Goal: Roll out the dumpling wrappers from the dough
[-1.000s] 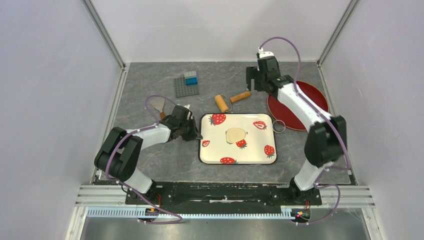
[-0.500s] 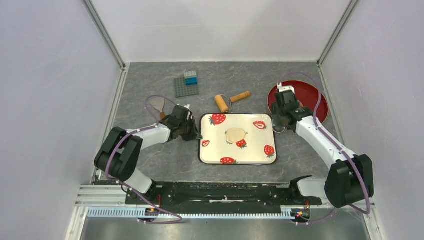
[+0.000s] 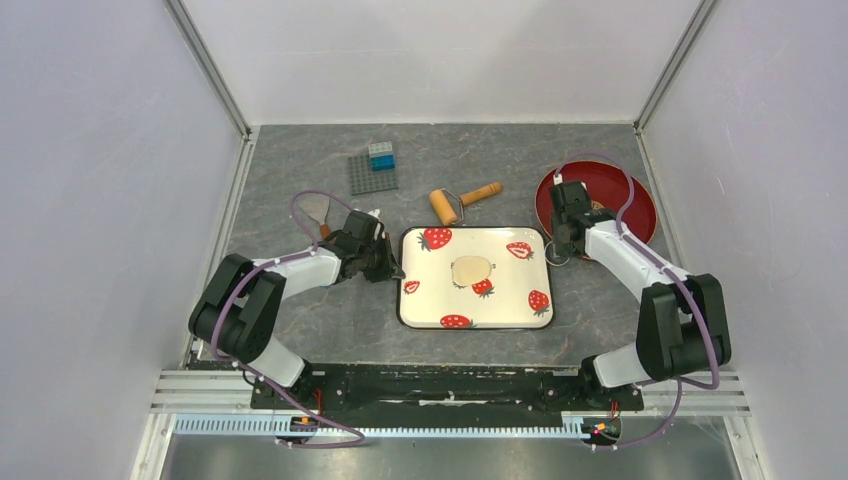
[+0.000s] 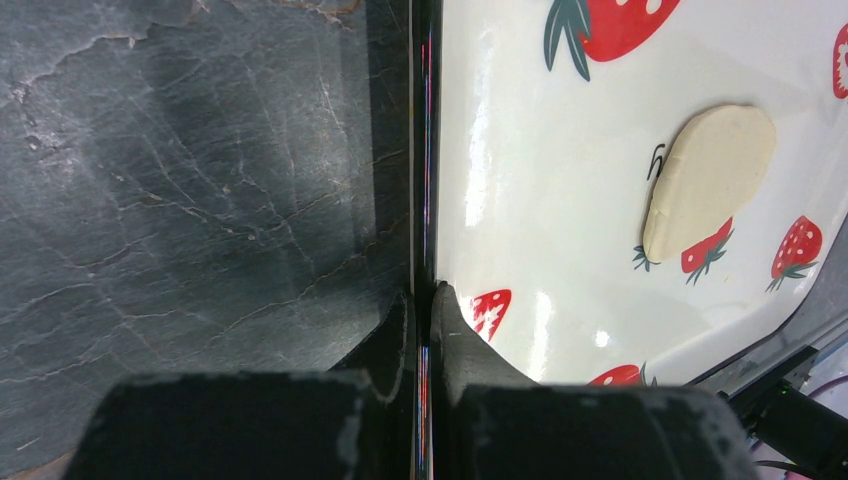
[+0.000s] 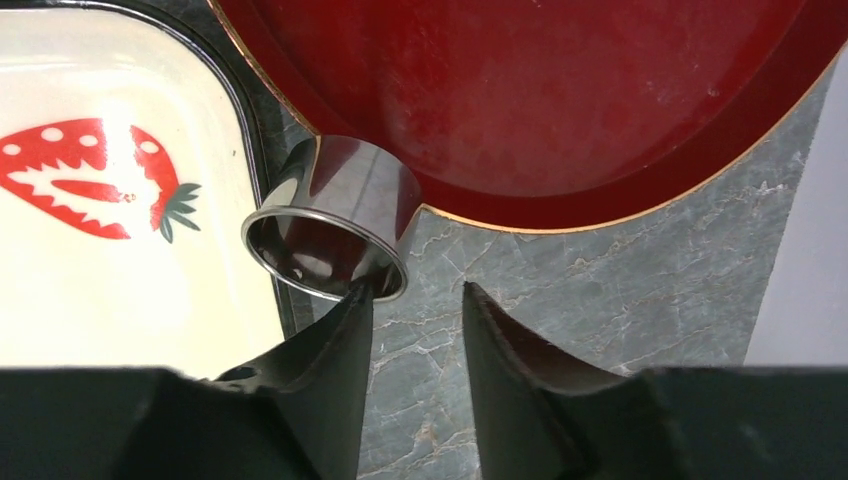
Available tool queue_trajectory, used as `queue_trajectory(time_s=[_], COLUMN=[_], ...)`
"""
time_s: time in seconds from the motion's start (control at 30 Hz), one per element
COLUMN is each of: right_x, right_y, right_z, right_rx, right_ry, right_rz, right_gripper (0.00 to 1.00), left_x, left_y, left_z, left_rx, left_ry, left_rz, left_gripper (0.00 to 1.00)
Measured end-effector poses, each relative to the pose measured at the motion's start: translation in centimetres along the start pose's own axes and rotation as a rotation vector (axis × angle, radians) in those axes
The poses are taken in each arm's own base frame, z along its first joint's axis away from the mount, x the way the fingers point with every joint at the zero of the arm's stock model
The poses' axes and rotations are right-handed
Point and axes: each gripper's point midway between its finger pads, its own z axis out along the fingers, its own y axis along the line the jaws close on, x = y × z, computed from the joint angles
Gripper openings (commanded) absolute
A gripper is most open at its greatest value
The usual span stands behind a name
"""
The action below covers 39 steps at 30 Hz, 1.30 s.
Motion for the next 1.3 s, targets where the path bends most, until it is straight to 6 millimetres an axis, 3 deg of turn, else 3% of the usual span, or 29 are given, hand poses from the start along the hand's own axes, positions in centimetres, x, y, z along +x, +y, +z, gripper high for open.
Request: queue_trajectory(time_s=[0.33, 0.47, 0.73, 0.97, 1.1, 1.3], right_x=[0.1, 0.1, -0.5, -4.1, -5.3, -4.7], right_y=[-0.2, -0.3, -0.1, 0.4, 1.4, 4.1], right_z=[1.6, 1.8, 1.3, -1.3, -2.7, -3.8], right_rx=[-0.025, -0.035, -0.06, -0.139, -0.211, -0.306], right_ry=[0.018, 0.021, 0.021, -0.054, -0.088, -0.065], right_rz=[0.037, 0.049, 0.057, 0.086, 0.106, 0.087], right_gripper=[0.15, 0.0, 0.0, 0.0, 0.0, 0.0], left_x=[-0.1, -0.1, -0.1, -0.1, -0.1, -0.1], left_y=[-0.2, -0.2, -0.2, -0.2, -0.2, -0.2], left_z=[0.2, 0.2, 0.2, 0.2, 0.2, 0.2], left_rx=[0.013, 0.013, 0.013, 0.013, 0.013, 0.014], left_ry=[-0.002, -0.002, -0.002, -0.001, -0.001, -0.001], left_rz=[0.003, 0.003, 0.003, 0.003, 0.003, 0.003], left_gripper=[0.02, 0.02, 0.02, 0.02, 0.02, 0.02])
